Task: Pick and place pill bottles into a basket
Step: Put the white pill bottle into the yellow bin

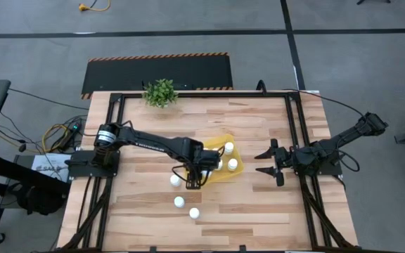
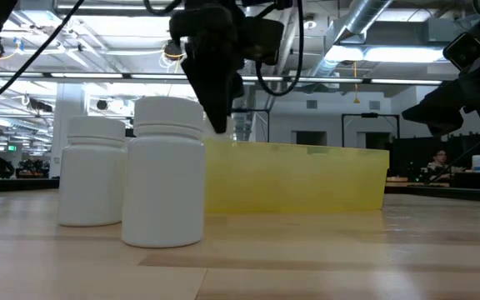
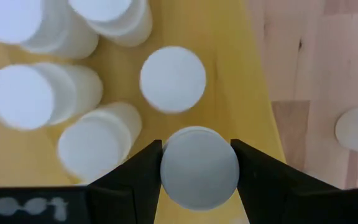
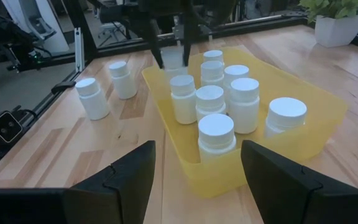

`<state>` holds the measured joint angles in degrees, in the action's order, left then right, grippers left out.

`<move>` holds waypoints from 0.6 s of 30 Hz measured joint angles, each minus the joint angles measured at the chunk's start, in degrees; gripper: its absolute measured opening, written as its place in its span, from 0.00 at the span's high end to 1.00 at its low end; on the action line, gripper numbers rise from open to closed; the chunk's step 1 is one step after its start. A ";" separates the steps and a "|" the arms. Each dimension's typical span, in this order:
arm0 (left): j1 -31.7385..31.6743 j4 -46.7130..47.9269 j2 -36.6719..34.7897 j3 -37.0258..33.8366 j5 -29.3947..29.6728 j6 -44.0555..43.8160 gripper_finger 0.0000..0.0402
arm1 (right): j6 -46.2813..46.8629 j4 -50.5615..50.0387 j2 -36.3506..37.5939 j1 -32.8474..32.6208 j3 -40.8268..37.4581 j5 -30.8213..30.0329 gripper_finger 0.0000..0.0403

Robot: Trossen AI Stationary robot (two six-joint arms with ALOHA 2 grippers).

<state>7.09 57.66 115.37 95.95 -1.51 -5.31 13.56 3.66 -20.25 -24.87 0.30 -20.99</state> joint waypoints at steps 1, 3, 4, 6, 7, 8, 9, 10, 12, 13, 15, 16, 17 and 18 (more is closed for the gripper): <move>0.01 -1.22 -0.07 -0.81 -0.46 0.01 0.58 | 0.02 0.02 0.02 -0.01 0.00 0.02 0.43; 0.01 -2.84 -0.38 -2.42 -1.24 -0.02 0.58 | 0.00 0.01 0.00 0.00 0.00 0.00 0.43; 0.02 -3.44 -0.44 -2.75 -1.31 -0.03 0.58 | 0.02 0.02 0.01 -0.01 0.01 0.01 0.43; 0.02 -4.17 -0.53 -3.32 -1.25 -0.03 0.58 | 0.02 0.01 0.02 0.00 0.00 0.01 0.43; 0.02 -4.16 -0.55 -3.56 -1.25 -0.01 0.58 | 0.01 0.02 0.02 0.01 0.00 0.00 0.43; 0.03 -4.39 -0.55 -3.81 -1.25 -0.03 0.58 | 0.00 0.00 0.00 -0.01 0.02 0.00 0.43; 0.01 -5.05 -0.55 -4.18 -1.25 -0.03 0.58 | 0.00 0.00 0.00 -0.01 0.00 0.02 0.43; 0.01 -5.41 -0.55 -4.46 -1.25 -0.03 0.58 | 0.01 0.02 0.02 0.00 0.00 0.02 0.43; 0.01 -5.83 -0.55 -5.26 -1.50 -0.08 0.58 | 0.01 0.00 0.01 0.00 0.00 0.01 0.43; 0.01 -6.16 -0.55 -5.57 -1.95 -0.39 0.58 | 0.02 0.02 0.02 0.01 0.00 0.02 0.43; 0.03 -6.74 -0.55 -6.08 -2.62 -0.75 0.58 | 0.00 0.00 0.01 -0.01 0.00 0.01 0.43; 0.03 -6.85 -0.57 -6.13 -2.72 -0.90 0.58 | 0.00 0.02 0.02 0.00 0.00 0.01 0.43; 0.03 -6.83 -0.57 -6.17 -2.72 -0.93 0.58 | 0.00 0.01 0.00 0.00 0.01 0.00 0.43; 0.03 -6.85 -0.57 -6.17 -2.72 -0.93 0.58 | 0.01 0.00 0.00 0.00 0.01 0.01 0.43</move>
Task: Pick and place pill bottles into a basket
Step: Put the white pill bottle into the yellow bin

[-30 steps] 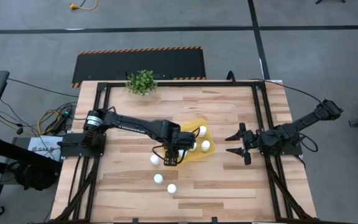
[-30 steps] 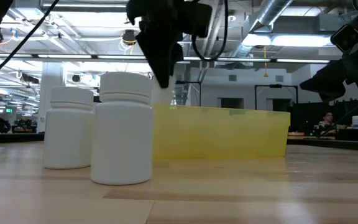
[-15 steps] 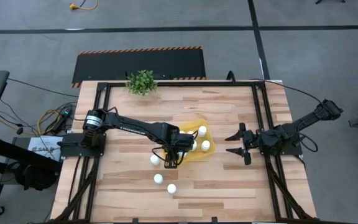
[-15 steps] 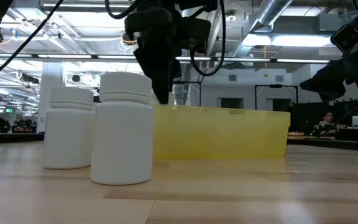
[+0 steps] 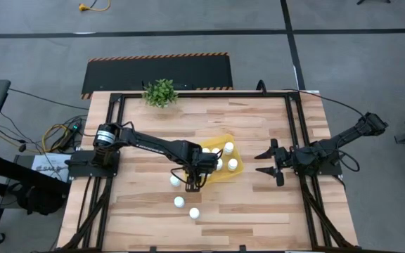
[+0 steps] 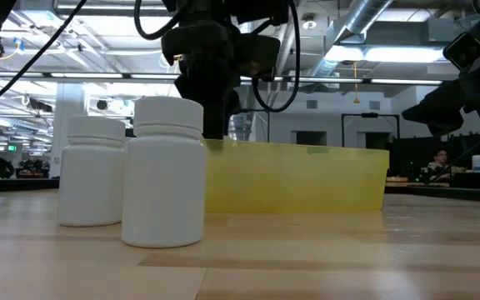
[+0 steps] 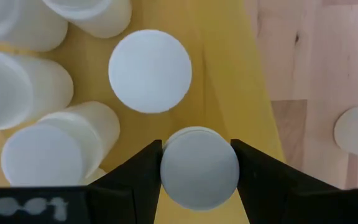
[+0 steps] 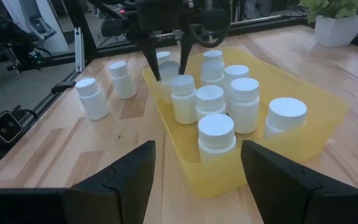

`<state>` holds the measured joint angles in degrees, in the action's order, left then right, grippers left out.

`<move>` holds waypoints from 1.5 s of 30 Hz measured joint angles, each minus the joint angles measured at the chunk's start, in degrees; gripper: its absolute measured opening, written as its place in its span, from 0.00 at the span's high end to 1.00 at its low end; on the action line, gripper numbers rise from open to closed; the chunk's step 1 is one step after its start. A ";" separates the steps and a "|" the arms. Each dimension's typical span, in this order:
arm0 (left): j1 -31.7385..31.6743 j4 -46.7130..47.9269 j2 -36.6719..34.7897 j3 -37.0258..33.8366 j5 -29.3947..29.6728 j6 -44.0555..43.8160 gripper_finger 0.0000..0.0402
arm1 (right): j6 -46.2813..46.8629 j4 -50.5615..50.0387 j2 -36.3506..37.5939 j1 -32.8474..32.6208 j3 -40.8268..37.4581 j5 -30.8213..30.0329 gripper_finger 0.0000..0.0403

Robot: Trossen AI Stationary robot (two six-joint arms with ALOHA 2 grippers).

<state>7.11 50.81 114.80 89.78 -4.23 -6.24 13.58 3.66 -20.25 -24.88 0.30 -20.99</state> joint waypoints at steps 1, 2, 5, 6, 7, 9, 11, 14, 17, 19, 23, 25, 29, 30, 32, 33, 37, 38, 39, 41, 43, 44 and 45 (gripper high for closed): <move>0.00 -0.16 0.00 0.00 0.01 0.00 0.58 | -0.01 0.02 0.02 0.01 -0.01 -0.01 0.43; 0.00 -0.34 0.00 0.00 0.01 0.00 0.58 | -0.01 0.00 0.00 0.01 -0.01 -0.01 0.43; 0.00 -0.43 0.00 0.00 0.02 -0.02 0.58 | -0.01 0.00 0.00 0.00 -0.01 0.01 0.43; 0.00 -0.46 0.00 0.00 0.04 -0.02 0.57 | 0.01 0.01 0.00 0.01 -0.01 0.00 0.43; 0.00 -0.46 0.00 0.00 0.05 -0.03 0.57 | 0.00 0.02 0.02 0.00 0.00 0.00 0.43; 0.00 -0.46 0.00 0.00 0.07 -0.04 0.55 | 0.00 0.00 0.00 -0.01 -0.01 0.02 0.43; 0.02 -0.46 0.00 0.00 0.07 -0.04 0.54 | -0.01 0.00 0.00 0.01 0.01 -0.01 0.43; 0.10 -0.48 0.00 0.00 0.11 -0.18 0.51 | 0.01 0.02 0.02 -0.01 0.01 -0.01 0.43; 0.16 -0.48 0.00 0.00 0.31 -0.22 0.49 | -0.01 0.00 0.01 0.01 0.00 0.00 0.43; 0.20 -0.44 0.00 0.00 0.35 -0.44 0.49 | 0.00 0.01 0.01 0.00 0.00 0.00 0.43; 0.20 -0.42 -0.01 0.00 0.35 -0.44 0.48 | 0.00 0.00 0.01 -0.01 -0.01 -0.01 0.43; 0.20 -0.15 -0.35 0.00 0.36 -0.39 0.48 | 0.01 0.01 0.00 -0.01 -0.01 0.02 0.43; 0.18 0.98 -1.33 0.04 0.37 -0.03 0.48 | 0.00 0.02 0.02 0.00 -0.01 -0.01 0.43; 0.17 0.93 -1.61 0.04 0.37 0.27 0.48 | -0.01 0.02 0.02 0.01 -0.01 0.00 0.43; 0.17 1.33 -2.44 0.04 0.37 0.49 0.48 | -0.01 0.00 0.02 -0.01 -0.01 -0.01 0.43; 0.17 1.48 -3.05 0.04 0.37 0.79 0.48 | 0.01 0.07 0.02 0.01 -0.01 -0.01 0.43; 0.17 2.14 -6.98 0.04 0.46 2.69 0.48 | -0.01 0.04 0.02 0.00 0.01 0.02 0.43; 0.17 2.88 -8.40 0.04 0.45 3.40 0.48 | 0.00 -0.01 0.00 0.00 0.00 0.01 0.43; 0.17 3.57 -10.17 0.04 0.47 4.21 0.48 | 0.00 0.02 0.02 0.01 0.00 0.00 0.43; 0.17 6.02 -14.25 0.04 0.54 5.98 0.48 | 0.00 0.00 0.00 0.01 0.01 0.00 0.43; 0.17 9.68 -18.87 0.04 1.46 7.24 0.48 | 0.01 0.02 0.02 0.01 0.00 -0.01 0.43; 0.17 11.89 -21.11 0.04 2.25 7.56 0.48 | -0.01 0.00 0.02 0.01 -0.01 -0.01 0.43; 0.17 14.70 -23.44 0.04 3.13 7.92 0.48 | 0.01 0.00 0.00 0.01 0.01 0.02 0.43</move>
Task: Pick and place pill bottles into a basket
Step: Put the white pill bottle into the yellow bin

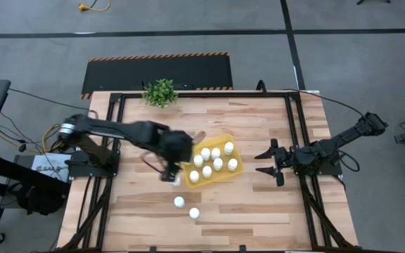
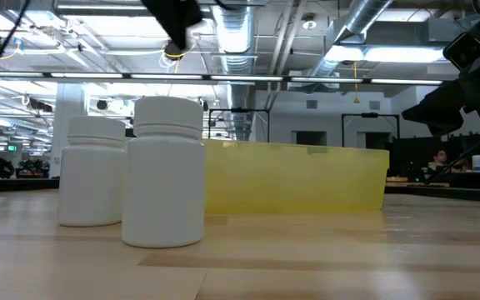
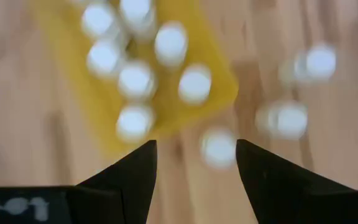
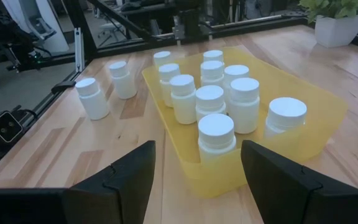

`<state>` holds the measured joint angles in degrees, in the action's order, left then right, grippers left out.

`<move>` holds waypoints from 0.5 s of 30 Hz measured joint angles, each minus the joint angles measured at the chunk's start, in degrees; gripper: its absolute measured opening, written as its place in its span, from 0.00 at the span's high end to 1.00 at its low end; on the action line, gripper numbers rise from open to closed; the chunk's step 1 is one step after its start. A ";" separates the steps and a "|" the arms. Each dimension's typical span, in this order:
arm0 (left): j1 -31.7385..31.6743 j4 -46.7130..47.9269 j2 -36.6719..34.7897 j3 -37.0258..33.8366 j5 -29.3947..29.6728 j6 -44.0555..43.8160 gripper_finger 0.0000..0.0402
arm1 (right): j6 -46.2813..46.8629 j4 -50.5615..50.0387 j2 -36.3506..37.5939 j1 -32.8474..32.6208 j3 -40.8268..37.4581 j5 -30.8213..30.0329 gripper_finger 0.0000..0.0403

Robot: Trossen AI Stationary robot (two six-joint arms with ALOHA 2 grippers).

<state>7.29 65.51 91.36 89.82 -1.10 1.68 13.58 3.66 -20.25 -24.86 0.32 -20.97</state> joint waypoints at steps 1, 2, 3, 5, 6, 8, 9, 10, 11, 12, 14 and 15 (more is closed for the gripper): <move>0.04 3.19 -2.23 0.00 0.96 0.30 0.48 | -0.01 0.02 0.02 -0.02 0.00 -0.01 0.43; 0.22 6.85 -4.19 0.04 2.05 0.38 0.48 | 0.00 0.01 0.01 -0.02 -0.01 0.00 0.43; 0.34 10.77 -6.02 0.07 3.20 0.34 0.48 | -0.01 0.00 0.01 0.00 -0.01 -0.02 0.43; 0.68 19.47 -9.04 0.07 5.76 -0.92 0.48 | -0.01 0.01 0.02 0.00 -0.02 -0.01 0.43; 1.02 23.78 -10.23 0.05 7.57 -1.86 0.48 | 0.00 0.02 0.00 0.00 -0.02 0.00 0.43; 1.99 24.72 -12.66 -1.85 11.43 -3.89 0.48 | 0.00 0.02 0.02 -0.02 0.00 -0.02 0.43; 2.49 23.97 -14.17 -3.93 12.84 -5.15 0.48 | -0.02 0.00 0.00 0.00 -0.02 0.00 0.43; 3.13 23.83 -15.50 -6.80 13.49 -6.41 0.48 | 0.00 0.02 0.02 -0.02 -0.01 -0.02 0.43; 3.67 24.04 -16.75 -10.01 13.64 -7.63 0.48 | -0.01 0.02 0.02 0.00 -0.02 0.00 0.43; 4.00 23.75 -17.77 -13.44 13.56 -8.32 0.48 | -0.02 0.02 0.00 -0.01 -0.02 -0.01 0.43; 4.38 19.15 -19.41 -20.41 13.50 -8.54 0.48 | -0.01 0.01 0.01 -0.01 -0.01 -0.01 0.43; 4.42 15.17 -19.90 -23.59 13.26 -8.52 0.48 | 0.00 0.01 0.02 0.00 -0.02 -0.01 0.43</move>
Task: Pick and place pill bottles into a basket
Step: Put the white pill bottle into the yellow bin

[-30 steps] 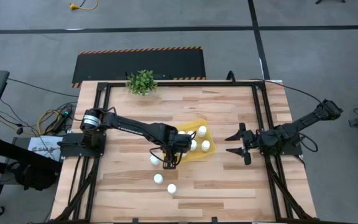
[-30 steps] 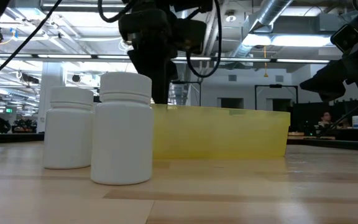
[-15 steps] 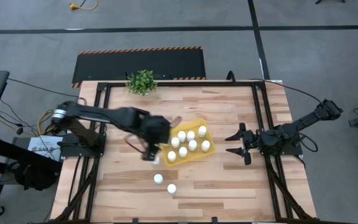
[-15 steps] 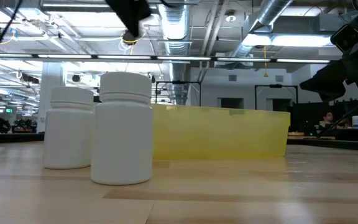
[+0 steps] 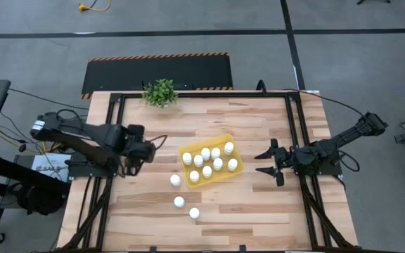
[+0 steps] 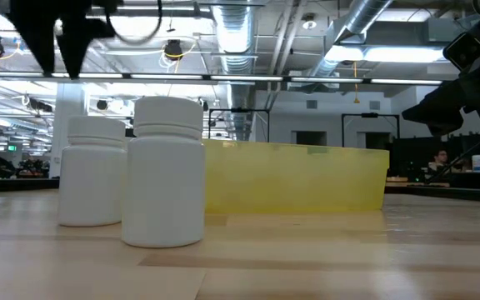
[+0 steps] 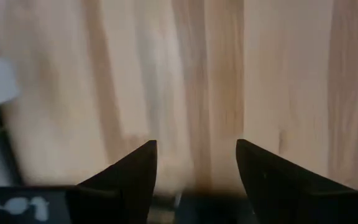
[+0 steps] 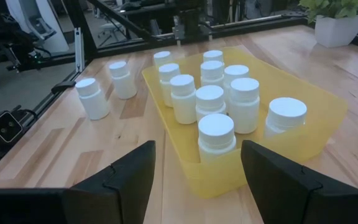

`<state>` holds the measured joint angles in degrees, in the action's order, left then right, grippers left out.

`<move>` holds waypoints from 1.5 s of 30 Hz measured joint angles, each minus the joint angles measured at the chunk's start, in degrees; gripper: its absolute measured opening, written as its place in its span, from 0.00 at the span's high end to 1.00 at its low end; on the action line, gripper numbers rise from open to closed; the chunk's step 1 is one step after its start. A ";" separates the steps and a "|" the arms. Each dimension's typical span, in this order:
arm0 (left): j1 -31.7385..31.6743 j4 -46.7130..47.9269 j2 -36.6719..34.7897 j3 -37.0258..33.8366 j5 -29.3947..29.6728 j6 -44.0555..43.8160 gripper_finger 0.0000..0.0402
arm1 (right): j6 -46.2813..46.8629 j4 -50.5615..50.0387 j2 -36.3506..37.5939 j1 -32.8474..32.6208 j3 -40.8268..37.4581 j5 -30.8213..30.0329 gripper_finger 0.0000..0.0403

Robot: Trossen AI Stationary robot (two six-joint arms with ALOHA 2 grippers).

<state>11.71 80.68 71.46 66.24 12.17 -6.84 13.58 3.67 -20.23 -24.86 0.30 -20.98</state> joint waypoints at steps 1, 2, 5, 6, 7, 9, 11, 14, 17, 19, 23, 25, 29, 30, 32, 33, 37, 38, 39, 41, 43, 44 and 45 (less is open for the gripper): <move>0.00 -4.24 -0.33 -2.90 -0.40 0.11 0.48 | -0.01 0.00 -0.02 0.00 0.02 -0.01 0.43; 0.00 -8.54 -0.64 -5.47 -1.27 0.30 0.48 | -0.01 0.01 -0.02 -0.02 0.01 0.01 0.43; 0.61 -18.11 -0.86 -10.98 -3.76 -0.13 0.48 | 0.00 -0.01 -0.02 0.00 0.00 0.01 0.43; 0.78 -19.62 -0.61 -12.10 -4.28 -0.48 0.48 | -0.02 -0.01 0.00 0.00 0.00 0.01 0.43; 0.91 -20.78 -0.15 -12.86 -4.31 -0.56 0.48 | 0.00 0.03 0.00 -0.01 0.02 0.01 0.43; 0.96 -23.18 0.07 -14.17 -4.27 -0.41 0.48 | -0.02 -0.01 -0.01 -0.01 0.00 0.00 0.43; 1.12 -25.40 -0.09 -14.80 -4.03 -0.27 0.48 | 0.00 0.01 -0.02 -0.01 0.02 0.00 0.43; 1.90 -27.01 -0.07 -15.04 -4.25 -3.06 0.48 | -0.02 0.01 0.00 -0.02 0.02 0.01 0.43; 2.18 -29.32 0.45 -15.04 -6.53 -4.04 0.48 | 0.00 0.04 0.00 -0.01 0.02 0.00 0.43; 2.31 -31.13 1.06 -15.04 -8.54 -4.96 0.48 | -0.01 -0.01 -0.02 0.00 0.01 0.00 0.43; 2.86 -34.77 2.80 -14.97 -10.28 -4.75 0.44 | -0.01 0.02 0.00 0.00 0.01 0.00 0.43; 2.90 -34.94 4.00 -14.04 -10.38 -4.72 0.41 | 0.00 -0.02 -0.02 -0.01 0.02 0.01 0.43; 2.88 -34.97 7.23 -10.46 -10.13 -4.75 0.34 | 0.00 0.01 -0.01 0.00 0.01 0.00 0.43; 2.91 -34.79 8.29 -9.40 -9.86 -4.73 0.33 | -0.01 -0.01 -0.01 -0.01 0.02 0.00 0.43; 2.91 -34.06 10.20 -7.53 -9.75 -4.75 0.32 | 0.00 0.01 -0.02 -0.02 0.00 -0.01 0.43; 2.91 -33.95 11.27 -6.73 -9.75 -4.75 0.31 | -0.02 -0.01 -0.02 -0.02 0.02 0.00 0.43; 2.91 -33.98 14.66 -4.29 -10.09 -5.20 0.31 | -0.01 0.01 -0.02 -0.01 0.02 -0.01 0.43; 2.88 -34.17 15.40 -3.75 -10.21 -5.58 0.31 | -0.01 0.00 -0.02 0.00 0.02 0.00 0.43; 2.88 -34.15 15.97 -3.30 -10.35 -5.84 0.31 | -0.02 -0.01 -0.01 -0.02 0.02 0.01 0.43; 2.88 -34.07 16.90 -2.29 -10.63 -6.28 0.31 | -0.02 0.00 -0.02 -0.01 0.02 -0.01 0.43; 2.88 -34.35 17.88 -1.61 -10.95 -6.43 0.31 | -0.02 0.01 0.00 0.00 0.02 -0.01 0.43; 2.88 -34.17 18.28 -1.48 -11.33 -6.69 0.31 | 0.00 -0.01 -0.02 -0.02 0.02 0.01 0.43; 2.88 -34.01 18.85 -1.12 -11.81 -7.02 0.31 | -0.01 0.01 -0.01 0.00 0.01 0.00 0.43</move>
<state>14.59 46.67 90.31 65.11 0.35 -13.86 13.57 3.68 -20.24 -24.86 0.31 -20.98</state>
